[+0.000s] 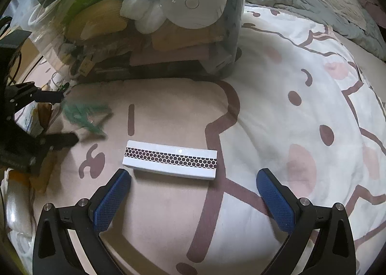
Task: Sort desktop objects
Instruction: 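Align the right tool over the white matchbox and close on it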
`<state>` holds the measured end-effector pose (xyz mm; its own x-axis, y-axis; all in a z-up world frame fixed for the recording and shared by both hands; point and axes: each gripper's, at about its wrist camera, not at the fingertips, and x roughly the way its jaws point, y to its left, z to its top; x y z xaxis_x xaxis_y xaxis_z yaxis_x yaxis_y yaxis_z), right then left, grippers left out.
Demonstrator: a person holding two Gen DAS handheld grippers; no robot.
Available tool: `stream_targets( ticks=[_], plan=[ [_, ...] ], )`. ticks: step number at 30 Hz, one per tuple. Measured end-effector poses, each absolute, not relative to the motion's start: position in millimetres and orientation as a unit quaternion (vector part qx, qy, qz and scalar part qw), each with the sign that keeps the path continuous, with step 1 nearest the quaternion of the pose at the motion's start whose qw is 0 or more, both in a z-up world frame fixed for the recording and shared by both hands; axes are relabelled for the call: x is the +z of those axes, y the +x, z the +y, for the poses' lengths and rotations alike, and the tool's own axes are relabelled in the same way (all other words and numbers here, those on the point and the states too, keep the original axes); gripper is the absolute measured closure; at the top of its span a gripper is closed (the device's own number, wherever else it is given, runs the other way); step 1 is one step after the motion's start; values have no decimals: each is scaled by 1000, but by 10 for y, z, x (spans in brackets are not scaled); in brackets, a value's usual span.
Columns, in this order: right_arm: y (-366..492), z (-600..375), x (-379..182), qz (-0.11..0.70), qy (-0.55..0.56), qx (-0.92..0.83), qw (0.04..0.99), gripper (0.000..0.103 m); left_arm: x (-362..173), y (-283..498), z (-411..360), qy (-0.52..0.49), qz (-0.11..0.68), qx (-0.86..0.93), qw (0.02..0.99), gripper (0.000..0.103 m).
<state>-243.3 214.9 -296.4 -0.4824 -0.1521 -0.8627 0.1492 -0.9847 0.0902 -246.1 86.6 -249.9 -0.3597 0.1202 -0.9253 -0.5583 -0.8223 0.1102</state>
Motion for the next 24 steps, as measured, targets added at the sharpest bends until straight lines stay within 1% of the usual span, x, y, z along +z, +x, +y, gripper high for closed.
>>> stream_targets(
  ticks=[4, 6, 8, 13, 16, 19, 21, 24],
  plan=[
    [-2462, 2104, -2984, 0, 501, -861, 87, 0, -2478, -2304, 925, -528, 235, 778, 246, 6],
    [-2468, 2100, -2986, 1, 502, -861, 86, 0, -2472, -2234, 938, -523, 252, 775, 251, 6],
    [-2457, 2127, -2982, 4, 502, -860, 85, 0, -2443, -2220, 921, -517, 252, 780, 248, 5],
    [-2529, 2003, -3025, 7, 504, -859, 83, 0, -2259, -2372, 765, -501, 192, 815, 218, 6],
    [-2229, 2591, -2781, 5, 503, -860, 86, 0, -2145, -2512, 622, -492, 144, 838, 190, 5],
    [-2198, 2638, -2761, 5, 502, -861, 87, 0, -2212, -2648, 545, -512, 120, 833, 174, 5],
    [-2196, 2638, -2760, 4, 502, -860, 88, 0, -2320, -2662, 578, -526, 132, 822, 174, 5],
    [-2186, 2654, -2750, 4, 503, -859, 91, 0, -2501, -2579, 731, -539, 181, 800, 192, 6]
  ],
)
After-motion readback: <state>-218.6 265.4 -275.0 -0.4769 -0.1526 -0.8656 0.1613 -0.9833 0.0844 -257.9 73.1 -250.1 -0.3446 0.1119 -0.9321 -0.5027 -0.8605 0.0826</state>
